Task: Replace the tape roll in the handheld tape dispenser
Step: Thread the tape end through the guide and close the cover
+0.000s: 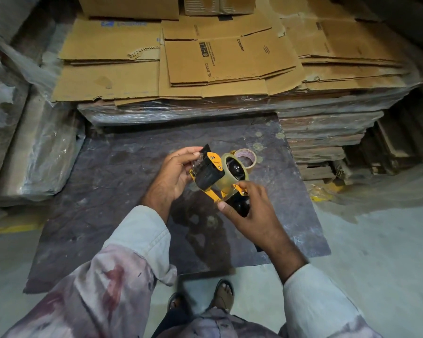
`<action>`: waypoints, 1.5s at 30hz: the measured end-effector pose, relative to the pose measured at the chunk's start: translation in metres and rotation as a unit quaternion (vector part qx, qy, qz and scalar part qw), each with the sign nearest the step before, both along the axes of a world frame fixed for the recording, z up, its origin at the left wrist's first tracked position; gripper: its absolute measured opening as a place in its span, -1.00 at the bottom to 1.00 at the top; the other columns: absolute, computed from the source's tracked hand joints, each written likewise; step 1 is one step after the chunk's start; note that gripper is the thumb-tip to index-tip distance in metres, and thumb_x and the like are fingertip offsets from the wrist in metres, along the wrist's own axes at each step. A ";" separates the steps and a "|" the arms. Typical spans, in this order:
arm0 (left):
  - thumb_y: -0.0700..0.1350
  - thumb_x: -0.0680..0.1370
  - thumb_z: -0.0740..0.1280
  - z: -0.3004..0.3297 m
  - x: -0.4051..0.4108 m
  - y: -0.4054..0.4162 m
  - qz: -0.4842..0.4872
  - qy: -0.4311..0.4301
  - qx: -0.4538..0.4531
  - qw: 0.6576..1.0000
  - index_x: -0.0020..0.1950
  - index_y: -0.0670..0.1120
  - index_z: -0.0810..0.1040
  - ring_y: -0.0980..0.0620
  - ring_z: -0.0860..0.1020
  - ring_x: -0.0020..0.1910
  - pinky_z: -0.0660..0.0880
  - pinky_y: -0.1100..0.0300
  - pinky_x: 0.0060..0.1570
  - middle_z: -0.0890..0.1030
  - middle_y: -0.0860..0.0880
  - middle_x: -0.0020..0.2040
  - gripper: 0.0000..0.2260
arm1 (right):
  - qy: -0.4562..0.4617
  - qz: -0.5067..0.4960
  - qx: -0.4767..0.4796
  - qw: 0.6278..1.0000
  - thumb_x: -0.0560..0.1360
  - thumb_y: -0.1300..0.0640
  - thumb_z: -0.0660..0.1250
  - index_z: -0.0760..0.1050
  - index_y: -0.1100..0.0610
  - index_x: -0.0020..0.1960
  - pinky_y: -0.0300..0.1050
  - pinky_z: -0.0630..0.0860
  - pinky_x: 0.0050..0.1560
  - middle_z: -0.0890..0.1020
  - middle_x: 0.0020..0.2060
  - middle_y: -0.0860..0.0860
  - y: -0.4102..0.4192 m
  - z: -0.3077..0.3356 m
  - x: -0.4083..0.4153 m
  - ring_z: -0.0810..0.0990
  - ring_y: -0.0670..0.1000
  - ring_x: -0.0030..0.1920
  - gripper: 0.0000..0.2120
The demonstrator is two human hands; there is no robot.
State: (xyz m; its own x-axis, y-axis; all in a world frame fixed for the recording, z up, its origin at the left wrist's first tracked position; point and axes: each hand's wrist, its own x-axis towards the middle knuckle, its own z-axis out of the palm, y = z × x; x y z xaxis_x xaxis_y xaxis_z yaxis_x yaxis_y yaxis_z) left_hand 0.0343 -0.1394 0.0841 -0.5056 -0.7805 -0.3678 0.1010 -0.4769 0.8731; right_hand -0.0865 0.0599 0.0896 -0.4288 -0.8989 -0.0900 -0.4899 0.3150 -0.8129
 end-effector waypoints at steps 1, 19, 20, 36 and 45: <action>-0.30 0.54 0.28 0.000 0.000 0.000 -0.007 0.001 -0.002 1.000 -0.02 -0.10 0.70 0.02 0.62 -0.19 0.51 0.12 -0.12 0.71 -0.05 -0.18 -0.79 | 0.004 -0.003 0.004 1.000 0.44 -0.29 0.42 0.34 -0.07 0.39 -0.55 0.25 -0.04 0.35 0.20 -0.10 0.001 0.000 -0.001 0.41 -0.18 0.13 -0.37; -0.07 0.63 0.31 -0.019 0.035 -0.012 0.050 -0.074 -0.050 0.995 -0.18 -0.07 0.60 0.10 0.53 -0.41 0.44 0.20 -0.31 0.62 -0.01 -0.33 -0.79 | -0.064 0.056 -0.016 0.996 0.39 -0.43 0.33 0.37 -0.15 0.15 -0.11 0.53 -0.01 0.52 0.07 -0.06 0.011 -0.012 0.003 0.54 -0.05 0.07 -0.50; -0.01 0.63 0.31 -0.016 0.041 -0.007 0.067 -0.082 -0.055 0.993 -0.15 -0.07 0.59 0.09 0.53 -0.39 0.46 0.19 -0.30 0.64 -0.01 -0.30 -0.78 | -0.074 0.047 -0.012 0.996 0.40 -0.43 0.33 0.37 -0.16 0.15 -0.05 0.56 -0.04 0.51 0.07 -0.05 0.010 -0.014 0.002 0.55 -0.03 0.06 -0.52; -0.17 0.52 0.47 -0.010 0.046 0.040 0.011 -0.133 -0.121 0.984 -0.07 -0.08 0.62 0.00 0.56 -0.24 0.51 0.14 -0.28 0.60 -0.05 -0.19 -0.95 | -0.059 0.032 0.000 0.998 0.45 -0.33 0.38 0.39 -0.10 0.15 -0.15 0.49 -0.15 0.49 0.03 -0.06 -0.005 -0.028 0.002 0.53 -0.11 -0.01 -0.57; -0.23 0.48 0.49 0.019 0.045 0.021 -0.031 -0.046 -0.173 0.983 -0.02 -0.02 0.55 -0.01 0.62 -0.27 0.53 0.21 -0.29 0.65 -0.21 -0.11 -0.81 | -0.083 0.014 0.003 0.996 0.41 -0.40 0.35 0.40 -0.13 0.16 -0.21 0.48 -0.10 0.54 0.06 0.01 -0.005 -0.034 -0.001 0.57 -0.06 0.01 -0.52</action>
State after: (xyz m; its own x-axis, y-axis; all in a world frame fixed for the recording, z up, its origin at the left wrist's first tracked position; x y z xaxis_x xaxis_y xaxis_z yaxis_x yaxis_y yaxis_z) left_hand 0.0790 -0.1180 0.1028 -0.5341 -0.8351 -0.1317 -0.0057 -0.1522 0.9883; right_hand -0.0874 0.0549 0.0555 -0.3831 -0.9092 -0.1630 -0.3572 0.3085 -0.8816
